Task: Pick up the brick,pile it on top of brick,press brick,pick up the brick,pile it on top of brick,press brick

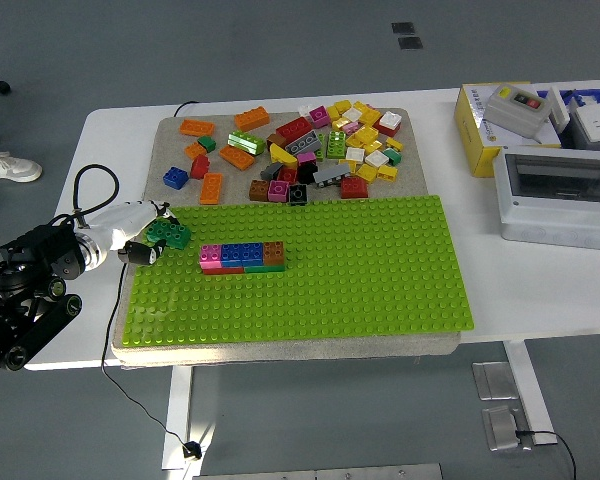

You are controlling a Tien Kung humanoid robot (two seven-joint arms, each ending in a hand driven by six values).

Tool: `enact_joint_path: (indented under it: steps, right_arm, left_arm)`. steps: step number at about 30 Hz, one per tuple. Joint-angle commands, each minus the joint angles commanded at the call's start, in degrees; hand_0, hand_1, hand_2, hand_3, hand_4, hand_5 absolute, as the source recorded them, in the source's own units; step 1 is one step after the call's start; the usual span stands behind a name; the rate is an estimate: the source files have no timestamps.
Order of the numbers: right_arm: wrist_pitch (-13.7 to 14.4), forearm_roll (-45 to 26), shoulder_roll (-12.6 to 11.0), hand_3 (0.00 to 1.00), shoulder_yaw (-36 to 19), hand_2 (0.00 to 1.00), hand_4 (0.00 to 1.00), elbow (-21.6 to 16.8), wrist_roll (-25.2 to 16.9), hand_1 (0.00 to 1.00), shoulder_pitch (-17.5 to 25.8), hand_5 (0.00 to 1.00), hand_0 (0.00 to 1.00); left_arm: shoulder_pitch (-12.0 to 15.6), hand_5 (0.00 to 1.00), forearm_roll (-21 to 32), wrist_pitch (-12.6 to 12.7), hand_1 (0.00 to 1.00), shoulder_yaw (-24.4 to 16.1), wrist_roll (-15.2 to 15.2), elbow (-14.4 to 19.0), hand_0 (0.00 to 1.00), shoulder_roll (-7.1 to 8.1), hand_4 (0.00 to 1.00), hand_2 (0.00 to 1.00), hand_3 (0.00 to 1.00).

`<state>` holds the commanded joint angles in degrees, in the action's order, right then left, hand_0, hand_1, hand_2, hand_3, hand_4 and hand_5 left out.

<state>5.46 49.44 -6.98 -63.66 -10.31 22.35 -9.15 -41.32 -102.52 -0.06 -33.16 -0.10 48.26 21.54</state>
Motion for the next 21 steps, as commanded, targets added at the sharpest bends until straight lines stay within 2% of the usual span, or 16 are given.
enact_joint_path:
  steps: [11,12,13,21]
  right_arm:
    - [0.0,-0.3,0.0,0.776,0.5,0.511,0.618,0.0,-0.2,0.639,-0.1,0.998,0.698]
    - [0.1,-0.4,0.0,0.776,0.6,0.511,0.618,0.0,-0.2,0.639,-0.1,0.998,0.698]
    - [0.1,-0.4,0.0,0.774,0.6,0.508,0.618,0.0,-0.3,0.639,-0.1,0.998,0.698]
    - [0.0,0.0,-0.2,0.774,0.2,0.507,0.618,0.0,-0.3,0.639,0.0,0.998,0.698]
  left_arm:
    - [0.0,0.061,0.0,-0.2,0.998,-0.6,0.1,-0.3,0.998,0.03,0.297,0.998,0.594]
    - [0.0,0.061,0.0,-0.4,0.998,-0.9,0.1,0.0,0.998,0.14,0.297,0.998,0.594]
    - [0.1,0.071,-0.1,-0.6,0.998,-1.2,0.3,0.4,0.998,0.26,0.345,0.998,0.568]
    - [0.4,0.078,0.5,-3.1,0.998,-3.2,2.6,4.8,0.998,1.38,0.352,0.998,0.542]
